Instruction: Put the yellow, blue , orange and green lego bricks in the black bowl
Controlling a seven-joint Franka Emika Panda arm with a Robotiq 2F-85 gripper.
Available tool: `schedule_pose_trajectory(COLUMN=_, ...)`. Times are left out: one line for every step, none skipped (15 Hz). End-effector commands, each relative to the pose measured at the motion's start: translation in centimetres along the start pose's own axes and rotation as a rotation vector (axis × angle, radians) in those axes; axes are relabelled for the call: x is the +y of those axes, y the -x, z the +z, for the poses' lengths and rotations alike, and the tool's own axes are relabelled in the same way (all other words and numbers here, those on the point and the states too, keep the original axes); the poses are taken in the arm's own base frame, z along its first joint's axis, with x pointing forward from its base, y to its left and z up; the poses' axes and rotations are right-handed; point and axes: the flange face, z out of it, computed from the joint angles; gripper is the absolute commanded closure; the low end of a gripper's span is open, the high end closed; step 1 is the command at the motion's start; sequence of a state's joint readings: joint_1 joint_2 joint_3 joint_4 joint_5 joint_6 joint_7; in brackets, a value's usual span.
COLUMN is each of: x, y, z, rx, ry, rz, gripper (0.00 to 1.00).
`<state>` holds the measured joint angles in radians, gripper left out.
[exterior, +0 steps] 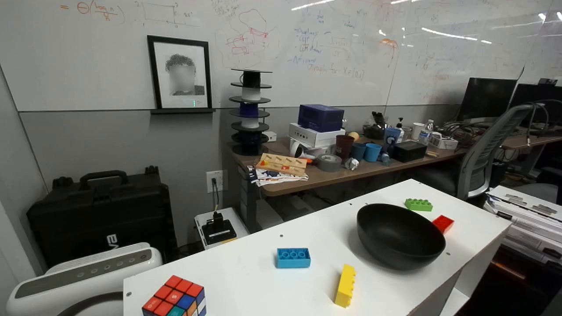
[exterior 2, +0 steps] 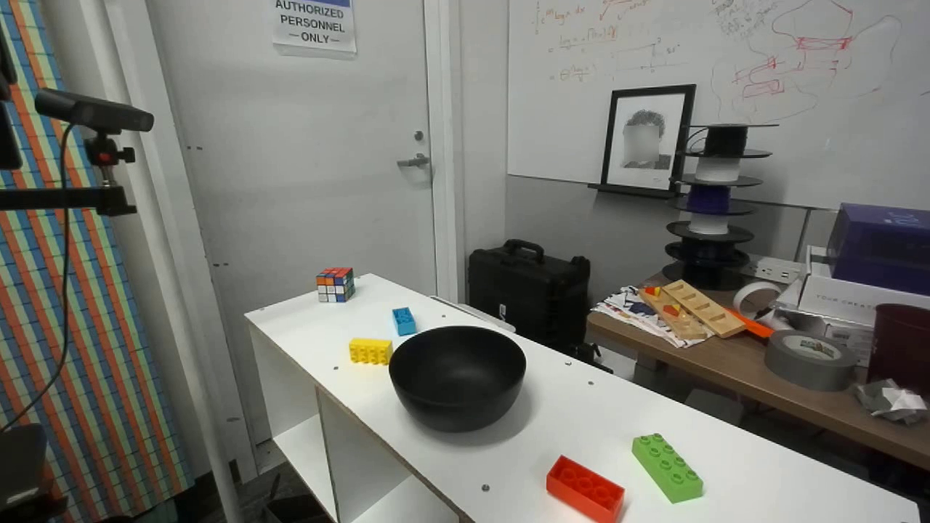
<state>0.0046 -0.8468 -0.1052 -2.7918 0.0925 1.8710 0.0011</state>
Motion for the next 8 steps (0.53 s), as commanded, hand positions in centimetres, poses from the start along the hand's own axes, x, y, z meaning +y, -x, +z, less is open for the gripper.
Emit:
schedule_pose_trajectory(x=-1.5, y=-2.1, z=-0.4, rx=-0.008, ry=-0.012, rz=0.013, gripper=0.00)
schedule_pose_trajectory(x=-2.0, y=-2.7, z=-0.4, rx=-0.015, ry=-0.020, rz=0.013, gripper=0.00)
schedule_pose_trajectory(x=-2.8, y=-3.8, z=-0.1, rx=0.004, ry=-0.034, rz=0.014, gripper=0.00)
schedule_pose_trajectory(x=-3.6, y=-4.6, z=0.2, rx=0.007, ry=-0.038, rz=0.013, gripper=0.00)
schedule_pose_trajectory(x=-4.8, y=-5.5, z=0.9, rx=0.022, ry=-0.042, rz=0.013, gripper=0.00)
schedule_pose_trajectory(x=-5.7, y=-6.3, z=1.9, rx=0.030, ry=-0.041, rz=0.025, gripper=0.00)
schedule_pose_trajectory(x=-6.5, y=-7.2, z=2.8, rx=0.054, ry=-0.040, rz=0.036, gripper=0.00)
schedule_pose_trajectory(x=-7.3, y=-8.1, z=3.8, rx=0.085, ry=-0.043, rz=0.044, gripper=0.00)
